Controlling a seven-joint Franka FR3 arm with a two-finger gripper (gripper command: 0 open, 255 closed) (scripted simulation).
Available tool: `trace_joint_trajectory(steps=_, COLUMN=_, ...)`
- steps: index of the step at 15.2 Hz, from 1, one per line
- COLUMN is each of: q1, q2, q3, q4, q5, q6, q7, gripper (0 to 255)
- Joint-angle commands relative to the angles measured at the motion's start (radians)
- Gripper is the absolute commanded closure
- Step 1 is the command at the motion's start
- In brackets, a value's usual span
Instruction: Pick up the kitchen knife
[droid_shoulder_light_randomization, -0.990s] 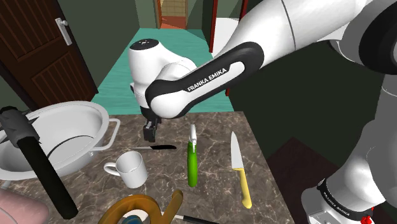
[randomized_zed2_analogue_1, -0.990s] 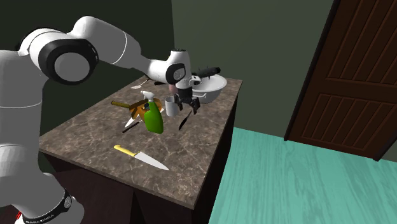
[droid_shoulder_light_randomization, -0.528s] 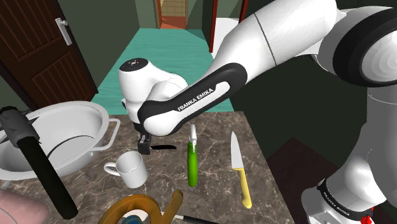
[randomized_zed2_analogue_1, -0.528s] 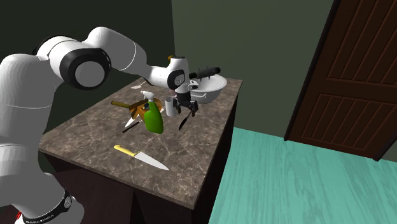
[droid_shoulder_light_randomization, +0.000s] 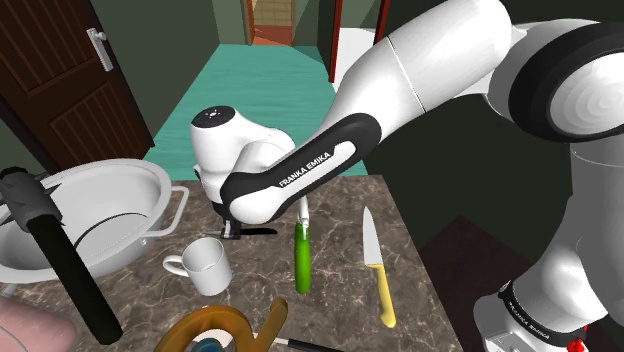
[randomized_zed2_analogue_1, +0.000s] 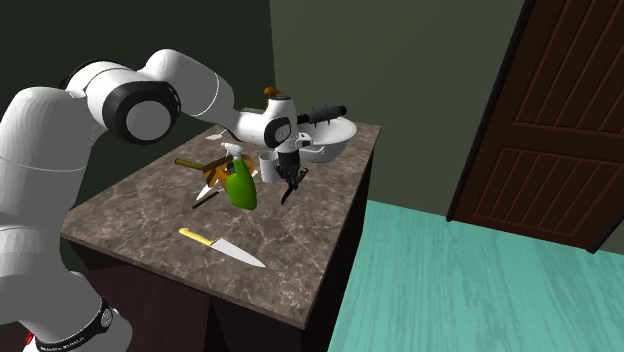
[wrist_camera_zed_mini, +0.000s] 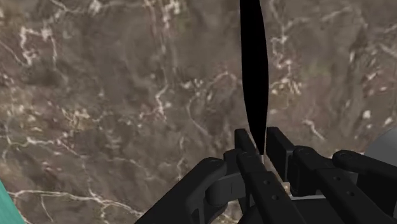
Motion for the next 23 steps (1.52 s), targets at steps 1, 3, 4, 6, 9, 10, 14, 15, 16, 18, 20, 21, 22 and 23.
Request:
trace_joint_trajectory(steps=1, q1=0.0, q2=0.0, q3=0.0, q4=0.0, q5=0.0, q6=0.0, q7=0.0, gripper=255)
trace_joint_trajectory(steps=3, q1=0.0, q2=0.0, q3=0.0, q4=0.0, q5=0.0, q6=0.0, q7=0.0, gripper=255)
trace_joint_trajectory(steps=4, q1=0.0, q2=0.0, q3=0.0, q4=0.0, q5=0.0, q6=0.0, q7=0.0, gripper=255)
trace_joint_trajectory(steps=6, q1=0.0, q2=0.0, q3=0.0, q4=0.0, q5=0.0, q6=0.0, q7=0.0, gripper=255)
trace_joint_trajectory(steps=9, q1=-0.003, q2=-0.015, q3=0.004, q4=0.005, q5=0.006, q6=-0.019, q7=-0.005, gripper=255)
trace_joint_trajectory(steps=10, q1=-0.004, q2=-0.023, q3=0.006, q4=0.007, q5=0.009, q6=-0.029, q7=-0.008, gripper=255)
trace_joint_trajectory(steps=14, q1=-0.009, q2=-0.052, q3=0.013, q4=0.017, q5=0.02, q6=-0.068, q7=-0.016, gripper=255)
trace_joint_trajectory(steps=15, q1=-0.01, q2=-0.059, q3=0.014, q4=0.021, q5=0.023, q6=-0.078, q7=-0.018, gripper=255)
trace_joint_trajectory(steps=16, q1=-0.011, q2=-0.066, q3=0.016, q4=0.024, q5=0.025, q6=-0.088, q7=-0.02, gripper=255)
trace_joint_trajectory(steps=18, q1=-0.012, q2=-0.08, q3=0.019, q4=0.032, q5=0.031, q6=-0.109, q7=-0.024, gripper=255)
trace_joint_trajectory(steps=20, q1=-0.014, q2=-0.093, q3=0.022, q4=0.04, q5=0.036, q6=-0.13, q7=-0.028, gripper=255)
trace_joint_trajectory(steps=21, q1=-0.015, q2=-0.099, q3=0.023, q4=0.045, q5=0.038, q6=-0.14, q7=-0.03, gripper=255)
trace_joint_trajectory(steps=22, q1=-0.015, q2=-0.105, q3=0.025, q4=0.049, q5=0.041, q6=-0.151, q7=-0.032, gripper=255)
trace_joint_trajectory(steps=23, q1=-0.015, q2=-0.106, q3=0.025, q4=0.05, q5=0.041, q6=-0.152, q7=-0.032, gripper=255)
